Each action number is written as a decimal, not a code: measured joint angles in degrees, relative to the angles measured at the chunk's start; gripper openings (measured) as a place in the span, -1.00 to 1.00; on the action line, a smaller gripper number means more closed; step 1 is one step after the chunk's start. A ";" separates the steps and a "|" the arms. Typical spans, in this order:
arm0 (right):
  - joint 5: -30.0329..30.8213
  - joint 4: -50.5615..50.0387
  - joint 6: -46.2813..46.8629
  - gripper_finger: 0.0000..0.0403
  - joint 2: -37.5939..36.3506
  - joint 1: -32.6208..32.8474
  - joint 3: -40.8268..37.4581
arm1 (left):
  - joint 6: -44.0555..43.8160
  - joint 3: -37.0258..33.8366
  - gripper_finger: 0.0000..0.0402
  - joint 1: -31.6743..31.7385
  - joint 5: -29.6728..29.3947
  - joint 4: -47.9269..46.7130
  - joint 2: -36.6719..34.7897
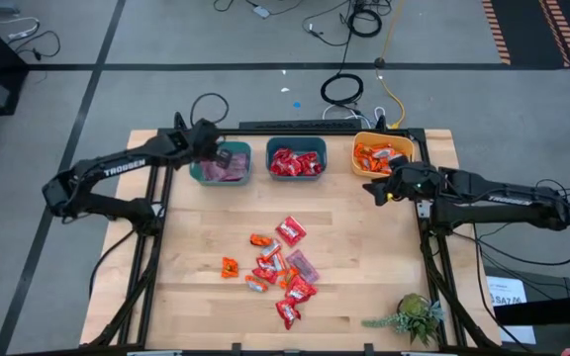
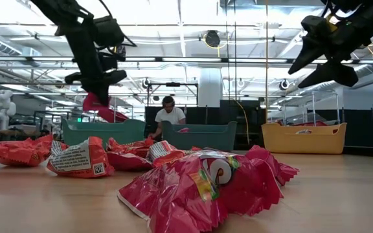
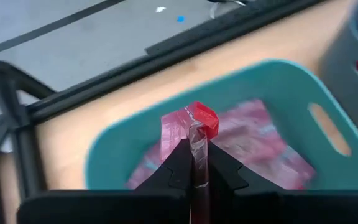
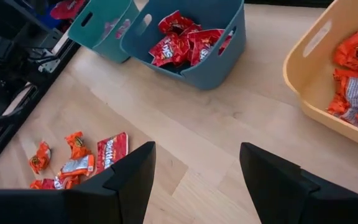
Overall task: Sort candy
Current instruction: Put the red chocolate into the green bin
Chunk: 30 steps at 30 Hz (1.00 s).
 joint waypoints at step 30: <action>-0.13 4.73 0.38 0.12 3.51 5.42 0.00 | 2.80 0.04 -0.64 1.79 -2.37 2.02 -0.02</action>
